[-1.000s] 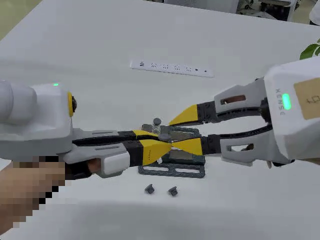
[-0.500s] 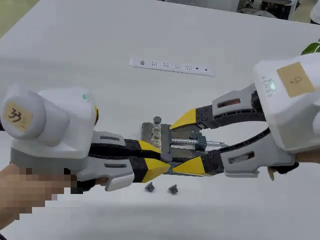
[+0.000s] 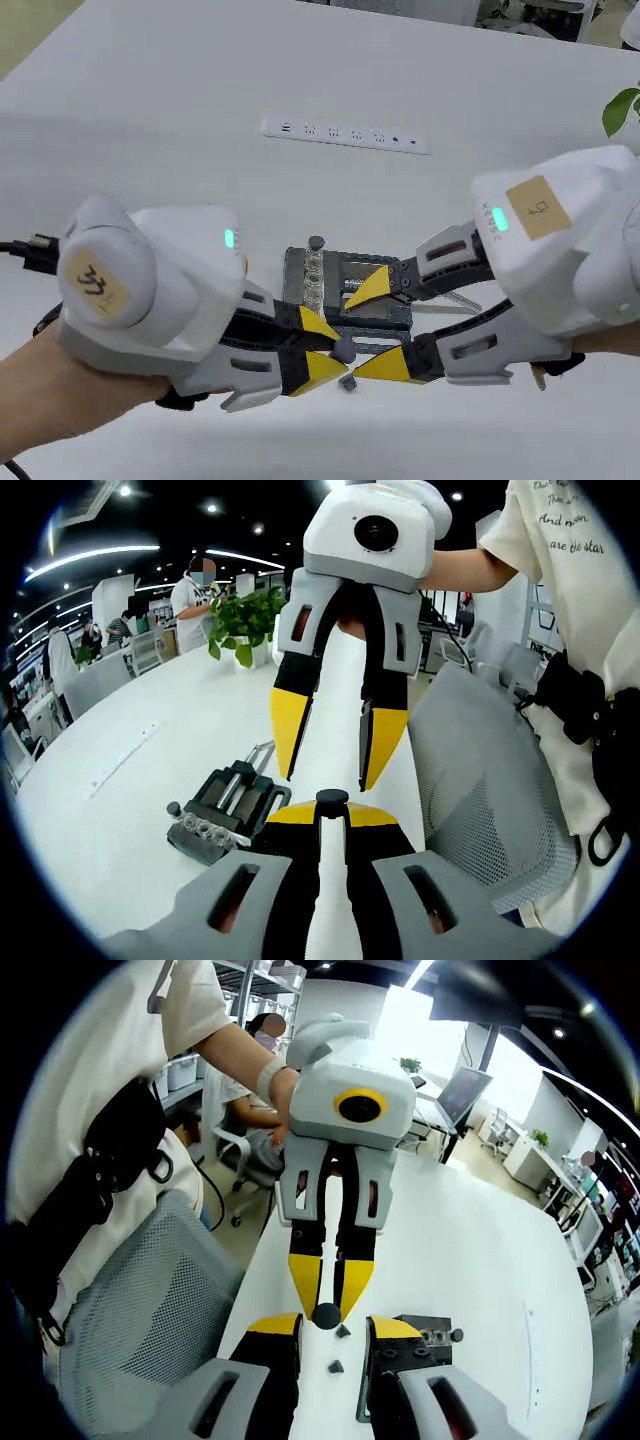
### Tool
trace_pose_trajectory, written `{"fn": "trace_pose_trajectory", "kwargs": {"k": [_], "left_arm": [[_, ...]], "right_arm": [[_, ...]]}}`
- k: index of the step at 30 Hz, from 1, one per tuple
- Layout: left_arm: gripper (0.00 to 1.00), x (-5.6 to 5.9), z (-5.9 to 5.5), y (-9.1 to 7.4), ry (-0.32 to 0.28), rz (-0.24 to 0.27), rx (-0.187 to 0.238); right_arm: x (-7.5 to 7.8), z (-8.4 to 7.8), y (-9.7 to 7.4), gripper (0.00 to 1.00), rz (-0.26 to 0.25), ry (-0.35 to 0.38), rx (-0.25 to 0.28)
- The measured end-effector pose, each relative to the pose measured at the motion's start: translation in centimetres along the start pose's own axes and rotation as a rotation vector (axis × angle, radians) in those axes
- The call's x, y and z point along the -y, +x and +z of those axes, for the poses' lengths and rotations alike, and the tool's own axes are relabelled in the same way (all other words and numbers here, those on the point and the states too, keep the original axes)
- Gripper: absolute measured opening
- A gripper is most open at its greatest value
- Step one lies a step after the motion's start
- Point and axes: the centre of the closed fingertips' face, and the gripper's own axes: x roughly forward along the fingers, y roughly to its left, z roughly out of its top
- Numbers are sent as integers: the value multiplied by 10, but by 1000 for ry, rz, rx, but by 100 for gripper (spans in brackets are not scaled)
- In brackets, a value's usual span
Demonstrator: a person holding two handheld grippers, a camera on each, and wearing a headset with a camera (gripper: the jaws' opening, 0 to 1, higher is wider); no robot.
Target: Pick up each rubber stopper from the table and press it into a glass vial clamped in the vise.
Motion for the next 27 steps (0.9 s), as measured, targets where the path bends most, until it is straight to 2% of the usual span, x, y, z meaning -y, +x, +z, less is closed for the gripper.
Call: {"fn": "trace_pose_trajectory", "kwargs": {"k": [4, 27], "left_arm": [[4, 1, -1, 1, 20, -3, -13], [4, 4, -3, 2, 27, -1, -26]], "right_arm": [[-3, -1, 3, 14, 14, 18, -1], [-9, -5, 8, 7, 42, 24, -16]]}}
